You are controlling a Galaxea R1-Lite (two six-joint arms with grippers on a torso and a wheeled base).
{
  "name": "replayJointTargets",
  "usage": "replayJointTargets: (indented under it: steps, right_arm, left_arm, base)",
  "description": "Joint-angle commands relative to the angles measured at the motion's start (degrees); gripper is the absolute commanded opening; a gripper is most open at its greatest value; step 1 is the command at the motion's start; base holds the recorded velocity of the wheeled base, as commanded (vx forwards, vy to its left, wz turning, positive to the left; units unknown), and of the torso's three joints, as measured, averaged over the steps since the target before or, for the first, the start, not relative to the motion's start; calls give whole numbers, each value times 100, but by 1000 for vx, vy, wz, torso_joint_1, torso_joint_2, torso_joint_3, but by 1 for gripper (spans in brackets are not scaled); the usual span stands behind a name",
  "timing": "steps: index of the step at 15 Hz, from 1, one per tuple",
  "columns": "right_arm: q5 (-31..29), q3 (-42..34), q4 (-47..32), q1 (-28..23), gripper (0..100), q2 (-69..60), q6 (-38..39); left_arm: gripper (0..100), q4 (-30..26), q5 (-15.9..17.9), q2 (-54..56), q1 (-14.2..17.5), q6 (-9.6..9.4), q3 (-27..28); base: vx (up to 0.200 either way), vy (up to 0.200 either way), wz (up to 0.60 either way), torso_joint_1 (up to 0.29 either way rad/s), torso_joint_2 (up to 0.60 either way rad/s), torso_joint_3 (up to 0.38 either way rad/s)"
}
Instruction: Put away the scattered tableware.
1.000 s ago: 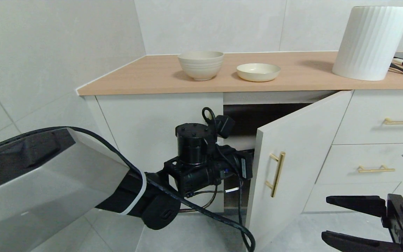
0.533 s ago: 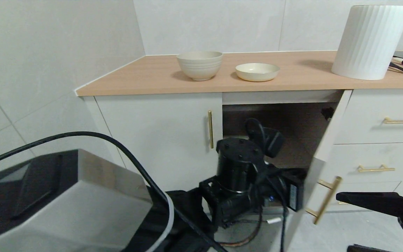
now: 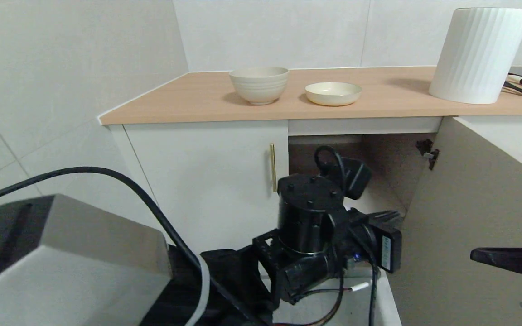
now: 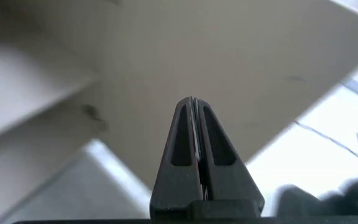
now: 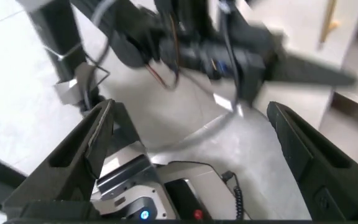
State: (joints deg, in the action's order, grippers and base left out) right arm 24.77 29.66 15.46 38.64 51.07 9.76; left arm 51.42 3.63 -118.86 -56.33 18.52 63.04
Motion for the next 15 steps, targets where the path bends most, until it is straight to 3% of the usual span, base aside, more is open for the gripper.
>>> replayJointTargets:
  steps: [1, 2, 4, 7, 10, 12, 14, 15]
  right_arm:
    - [-16, 40, 1, -138, 100, 202, -1]
    - [-25, 40, 1, -155, 100, 246, -1]
    - [-315, 119, 36, -287, 100, 624, -10]
    - [-719, 497, 1, -296, 100, 1054, -36]
    - [-719, 1218, -8, -569, 100, 1828, -185]
    - [-737, 1727, -104, -639, 100, 2399, -212]
    - [-1097, 2536, -720, -639, 100, 2944, -203]
    - [-1387, 2641, -860, -648, 100, 3050, -194]
  left_arm:
    - [0, -44, -3, 601, 562, -24, -327]
    - [0, -62, -3, 689, 641, -32, -389]
    - [0, -378, -3, 1480, 1309, -199, -1083]
    - [0, -1363, 23, 2921, 2162, -199, -1777]
    - [0, -2057, 208, 3914, 2821, -191, -2190]
    - [0, -2180, 393, 4204, 3181, -191, -2287]
    - [0, -2338, 665, 4468, 3559, -182, -2217]
    - [100, -2470, 665, 4547, 3577, -182, -2129]
  base:
    - [0, 0, 0, 0, 0, 0]
    - [0, 0, 0, 0, 0, 0]
    - [0, 0, 0, 0, 0, 0]
    - [0, 0, 0, 0, 0, 0]
    - [0, 0, 0, 0, 0, 0]
    - [0, 0, 0, 0, 0, 0]
    - [0, 0, 0, 0, 0, 0]
    - [0, 0, 0, 0, 0, 0]
